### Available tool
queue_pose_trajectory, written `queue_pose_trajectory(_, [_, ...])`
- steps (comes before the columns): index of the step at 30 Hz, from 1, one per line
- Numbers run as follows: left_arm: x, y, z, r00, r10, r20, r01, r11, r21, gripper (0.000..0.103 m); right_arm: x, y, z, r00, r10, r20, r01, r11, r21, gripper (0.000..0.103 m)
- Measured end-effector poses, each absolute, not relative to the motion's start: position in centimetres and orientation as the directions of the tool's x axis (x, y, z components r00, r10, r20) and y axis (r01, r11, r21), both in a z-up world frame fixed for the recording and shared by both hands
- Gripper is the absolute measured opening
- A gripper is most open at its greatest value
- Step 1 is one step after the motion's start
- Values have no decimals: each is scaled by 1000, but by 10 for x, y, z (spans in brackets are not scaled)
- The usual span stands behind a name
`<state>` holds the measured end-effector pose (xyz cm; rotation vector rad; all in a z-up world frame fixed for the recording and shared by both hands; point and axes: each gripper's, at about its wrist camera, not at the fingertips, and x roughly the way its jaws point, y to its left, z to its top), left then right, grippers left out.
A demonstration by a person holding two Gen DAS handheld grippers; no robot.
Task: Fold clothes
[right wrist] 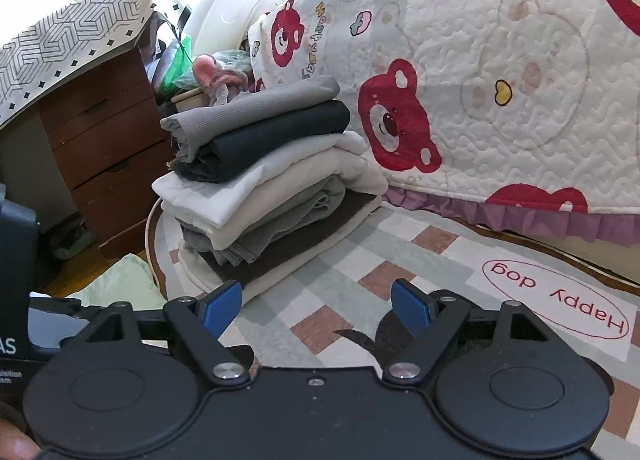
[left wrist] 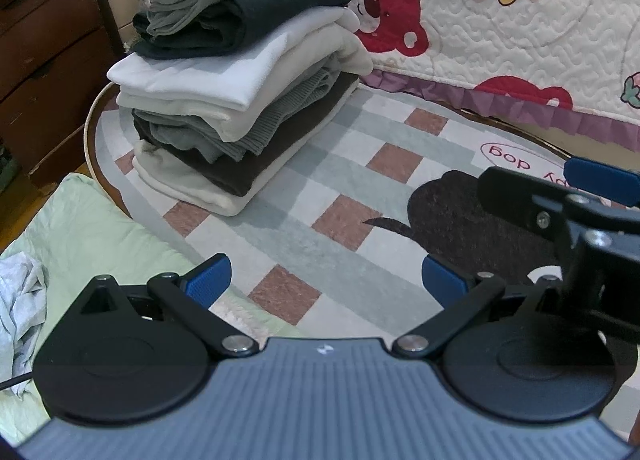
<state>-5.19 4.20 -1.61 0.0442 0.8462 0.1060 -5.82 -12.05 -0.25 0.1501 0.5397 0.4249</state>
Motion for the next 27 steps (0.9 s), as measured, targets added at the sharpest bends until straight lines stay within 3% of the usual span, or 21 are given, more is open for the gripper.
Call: queue_pose_trajectory(27, [-66,45,-9,689,65,-722,-25,998,66,103,-62,-115,-2,755,449,-478,-363,893,266,85])
